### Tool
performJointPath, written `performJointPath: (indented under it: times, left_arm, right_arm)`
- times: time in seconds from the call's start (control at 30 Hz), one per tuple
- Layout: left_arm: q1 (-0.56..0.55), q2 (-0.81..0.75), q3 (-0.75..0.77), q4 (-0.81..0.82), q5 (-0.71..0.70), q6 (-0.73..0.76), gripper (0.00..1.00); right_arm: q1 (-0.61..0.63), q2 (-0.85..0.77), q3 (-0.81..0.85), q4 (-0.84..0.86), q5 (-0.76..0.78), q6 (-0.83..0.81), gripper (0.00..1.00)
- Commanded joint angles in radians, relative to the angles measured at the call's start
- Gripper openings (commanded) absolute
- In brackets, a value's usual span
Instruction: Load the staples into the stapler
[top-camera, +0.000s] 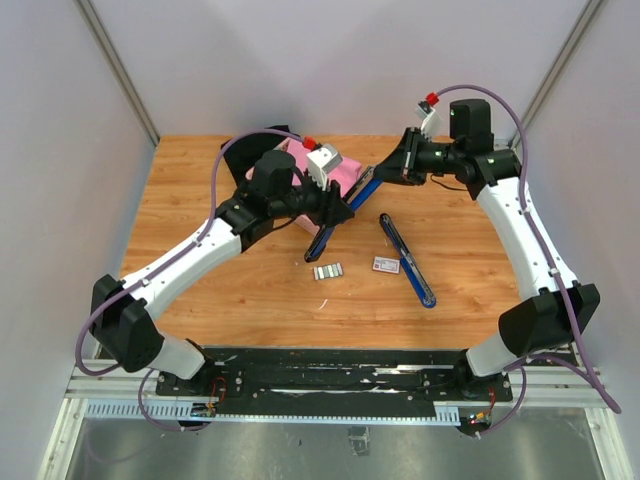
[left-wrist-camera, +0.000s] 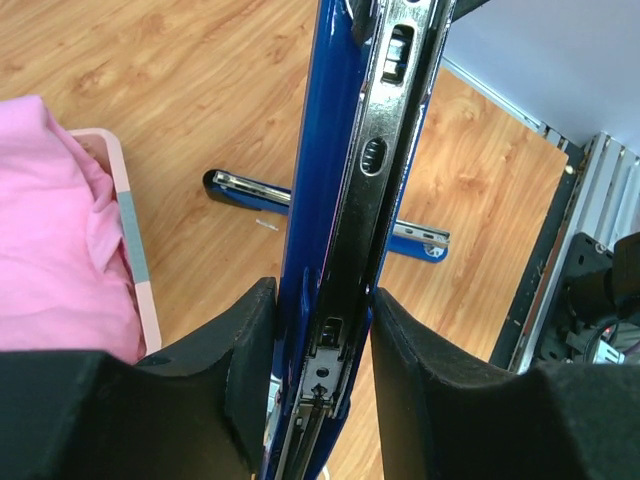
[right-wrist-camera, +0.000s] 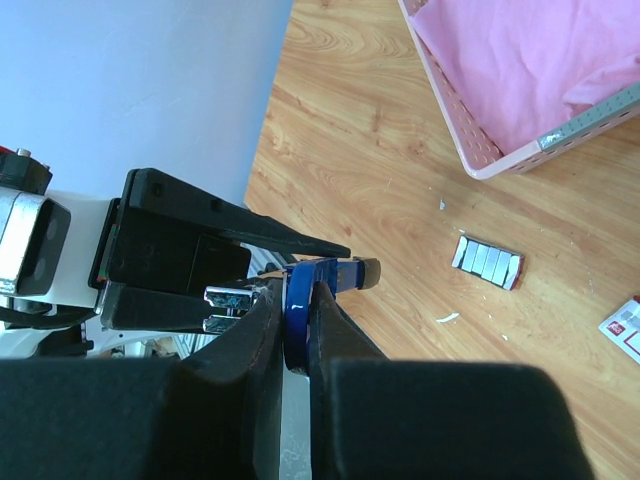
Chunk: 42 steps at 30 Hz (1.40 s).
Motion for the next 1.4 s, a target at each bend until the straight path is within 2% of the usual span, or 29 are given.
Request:
performJointPath:
  times: [0.0,0.03,0.1,0.3,0.4,0.6,0.7,1.03,1.2,1.37]
  left_arm:
    - [-0.014,0.006,0.02,-0.051,-0.03,-0.032,0.02]
    - [-0.014,0.005,0.019,-0.055,-0.049,-0.045,0.0]
    - [-0.014,0.001,0.014,-0.068,-0.083,-0.073,0.0]
    - [-0.014,-0.041,-0.039,-0.115,-0.154,-0.164,0.0]
    - [-0.014,-0.06,-0.05,-0.177,-0.203,-0.191,0.0]
    - [-0.01,-0.077,-0.081,-0.275,-0.343,-0.248,0.0]
    - [0.008,-0.047,-0.075,-0.346,-0.365,-0.295,0.0]
    - [0.131,0.042,-0.097,-0.474,-0.326,-0.397,0.0]
    - [0.177,0.121,-0.099,-0.496,-0.296,-0.407,0.0]
    - [0.233,0.189,-0.109,-0.463,-0.267,-0.421,0.0]
  right_arm:
    - [0.009,-0.013,0.007,0.06,-0.008,-0.009,0.01]
    - [0.01,-0.013,-0.001,0.059,-0.001,-0.018,0.02]
    - [0.009,-0.015,-0.013,0.058,0.009,-0.045,0.1]
    - [0.008,-0.036,-0.056,0.049,0.091,-0.141,0.48]
    - [0.008,-0.045,-0.08,0.05,0.135,-0.168,0.57]
    - [0.004,-0.045,-0.087,0.032,0.2,-0.206,0.6]
    - [0.004,-0.046,-0.086,0.014,0.222,-0.224,0.59]
    - [0.005,-0.054,-0.08,-0.088,0.303,-0.303,0.55]
    - [0.033,-0.065,-0.05,-0.168,0.431,-0.376,0.55]
    - [0.111,-0.076,-0.043,-0.207,0.588,-0.433,0.59]
